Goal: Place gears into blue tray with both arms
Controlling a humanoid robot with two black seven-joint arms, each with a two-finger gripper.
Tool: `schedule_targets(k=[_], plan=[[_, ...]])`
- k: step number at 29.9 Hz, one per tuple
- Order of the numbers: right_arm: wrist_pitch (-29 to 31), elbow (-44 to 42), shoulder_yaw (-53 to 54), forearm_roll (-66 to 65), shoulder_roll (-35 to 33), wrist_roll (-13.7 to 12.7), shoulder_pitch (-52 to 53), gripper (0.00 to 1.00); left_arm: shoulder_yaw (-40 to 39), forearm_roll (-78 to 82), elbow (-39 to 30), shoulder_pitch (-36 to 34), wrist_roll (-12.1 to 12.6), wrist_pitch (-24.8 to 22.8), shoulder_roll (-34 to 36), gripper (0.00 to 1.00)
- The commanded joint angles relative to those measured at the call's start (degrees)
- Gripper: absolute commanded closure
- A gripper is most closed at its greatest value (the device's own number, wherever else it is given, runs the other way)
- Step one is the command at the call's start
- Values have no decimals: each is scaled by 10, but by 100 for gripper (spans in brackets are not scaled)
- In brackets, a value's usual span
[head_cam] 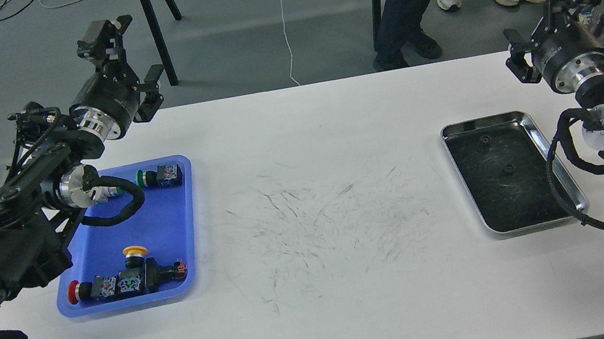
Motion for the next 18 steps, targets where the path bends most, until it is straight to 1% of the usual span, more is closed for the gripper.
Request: schedule_targets(k=[1, 4, 6, 8, 10, 13, 16, 18], plan=[[0, 2, -1, 0, -2, 0, 0, 1, 0, 0, 0, 2, -1, 0, 0, 0], [0, 3, -1, 0, -5, -3, -1, 1, 0, 0, 0, 5, -1, 0, 0, 0], [1, 4, -3, 1, -8, -9, -3, 1, 1, 1, 0, 5, -1, 0, 0, 0], [4, 7, -15, 1, -26, -20, -2, 1, 1, 1, 0, 5, -1, 0, 1, 0], [8, 22, -57, 0, -57, -37, 9, 1, 1, 1, 0, 4, -1, 0, 0, 0], [9, 47, -110, -1, -98, -45, 38, 1, 1, 2, 0, 4, -1, 0, -1, 0], [10, 54, -170, -4, -136, -55, 67, 1, 1, 2, 0, 2, -1, 1, -4, 0], [12, 54, -220, -9, -152, -75, 97, 1, 1, 2, 0, 1, -1, 1, -5, 0]])
